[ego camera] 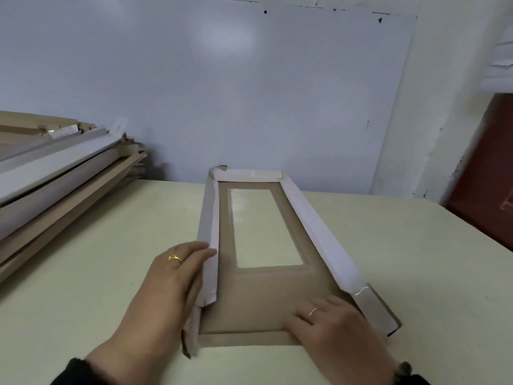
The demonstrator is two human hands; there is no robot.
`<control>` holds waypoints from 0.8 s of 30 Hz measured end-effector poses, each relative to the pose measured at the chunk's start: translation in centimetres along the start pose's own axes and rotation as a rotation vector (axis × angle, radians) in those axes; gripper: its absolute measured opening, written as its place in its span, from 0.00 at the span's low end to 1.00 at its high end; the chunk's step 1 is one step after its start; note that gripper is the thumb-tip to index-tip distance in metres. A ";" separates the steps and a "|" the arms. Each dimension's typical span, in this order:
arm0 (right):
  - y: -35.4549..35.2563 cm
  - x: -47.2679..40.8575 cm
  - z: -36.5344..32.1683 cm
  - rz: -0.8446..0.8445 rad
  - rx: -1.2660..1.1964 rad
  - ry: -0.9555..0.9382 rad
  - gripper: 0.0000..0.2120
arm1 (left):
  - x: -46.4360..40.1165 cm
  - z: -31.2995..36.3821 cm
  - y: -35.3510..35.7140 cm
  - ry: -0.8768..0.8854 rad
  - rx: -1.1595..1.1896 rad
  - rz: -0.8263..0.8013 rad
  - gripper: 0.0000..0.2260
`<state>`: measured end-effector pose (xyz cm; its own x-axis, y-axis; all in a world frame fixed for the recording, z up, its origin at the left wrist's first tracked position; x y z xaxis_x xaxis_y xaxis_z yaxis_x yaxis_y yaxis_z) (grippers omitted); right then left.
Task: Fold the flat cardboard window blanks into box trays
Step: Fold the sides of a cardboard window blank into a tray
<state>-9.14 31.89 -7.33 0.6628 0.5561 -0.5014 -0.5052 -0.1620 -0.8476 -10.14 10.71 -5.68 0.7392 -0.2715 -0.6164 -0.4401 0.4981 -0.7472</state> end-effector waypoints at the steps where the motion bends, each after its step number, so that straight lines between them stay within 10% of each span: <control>1: 0.2 -0.4 -0.8 0.022 -0.016 0.003 0.12 | 0.1 1.2 -0.3 0.059 0.004 -0.031 0.21; 4: 1.7 -1.4 -3.1 -0.095 -0.099 -0.005 0.13 | 1.6 4.0 1.9 0.278 -0.091 -0.335 0.27; 8: 2.6 -1.6 -3.6 -0.364 -0.189 0.080 0.21 | 3.1 3.1 3.4 0.121 -0.127 -0.662 0.34; 17: 2.7 1.0 1.4 -0.585 -0.443 0.099 0.29 | 4.2 -2.1 2.2 -0.019 0.186 -0.629 0.31; 24: 1.7 0.6 3.4 -0.390 -0.980 0.425 0.05 | 4.3 -2.1 0.0 -0.055 0.074 -0.315 0.42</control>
<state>-11.47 34.73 -8.52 0.9082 0.4171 -0.0341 0.3023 -0.7101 -0.6359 -8.04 7.76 -8.83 0.8606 -0.3777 -0.3417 -0.1484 0.4558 -0.8776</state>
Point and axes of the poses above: each hand's wrist, its own x-axis away from the middle knuckle, its own y-axis out of the palm, z = x × y, the point moved 4 cm from there along -x, towards the middle knuckle, and after that the axes turned 8 degrees about y, right-handed, at the moved point
